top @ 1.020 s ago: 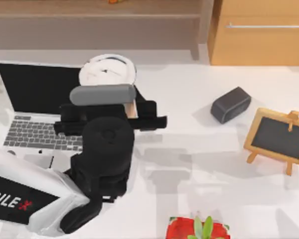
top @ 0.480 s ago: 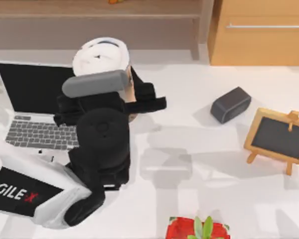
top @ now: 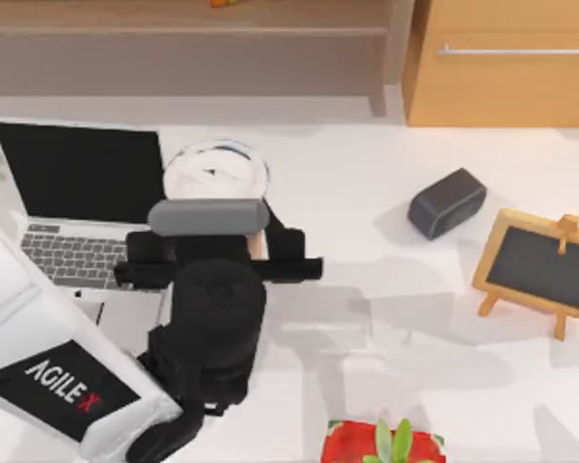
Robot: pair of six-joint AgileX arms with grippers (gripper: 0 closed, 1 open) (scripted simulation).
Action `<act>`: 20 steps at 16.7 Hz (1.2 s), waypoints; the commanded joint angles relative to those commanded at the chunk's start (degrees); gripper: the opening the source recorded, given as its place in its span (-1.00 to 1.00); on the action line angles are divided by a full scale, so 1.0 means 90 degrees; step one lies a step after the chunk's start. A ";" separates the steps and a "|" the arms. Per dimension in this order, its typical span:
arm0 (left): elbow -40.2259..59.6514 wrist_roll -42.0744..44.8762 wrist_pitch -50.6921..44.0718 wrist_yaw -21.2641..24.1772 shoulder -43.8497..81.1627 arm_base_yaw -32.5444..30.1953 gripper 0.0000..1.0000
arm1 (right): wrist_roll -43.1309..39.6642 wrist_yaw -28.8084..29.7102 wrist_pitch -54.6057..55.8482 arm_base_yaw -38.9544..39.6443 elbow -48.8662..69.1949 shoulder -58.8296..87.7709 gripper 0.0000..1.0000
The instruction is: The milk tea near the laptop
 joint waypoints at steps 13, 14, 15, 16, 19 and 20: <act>0.0000 0.0000 0.0000 0.0000 0.0000 0.0000 0.51 | 0.0000 0.0000 0.0000 0.0000 0.0000 0.0000 1.00; 0.0000 0.0000 0.0000 0.0000 0.0000 0.0000 0.66 | 0.0000 0.0000 0.0000 0.0000 0.0000 0.0000 1.00; 0.0000 0.0000 0.0000 0.0000 0.0000 0.0000 0.81 | 0.0000 0.0000 0.0000 0.0000 0.0000 0.0000 1.00; 0.0000 0.0000 0.0000 0.0000 0.0000 0.0000 0.96 | 0.0000 0.0000 0.0000 0.0000 0.0000 0.0000 1.00; 0.0000 0.0000 0.0000 0.0000 0.0000 0.0000 1.00 | 0.0000 0.0000 0.0000 0.0000 0.0000 0.0000 1.00; 0.0000 0.0000 0.0000 0.0000 0.0000 0.0000 1.00 | 0.0000 0.0000 0.0000 0.0000 0.0000 0.0000 1.00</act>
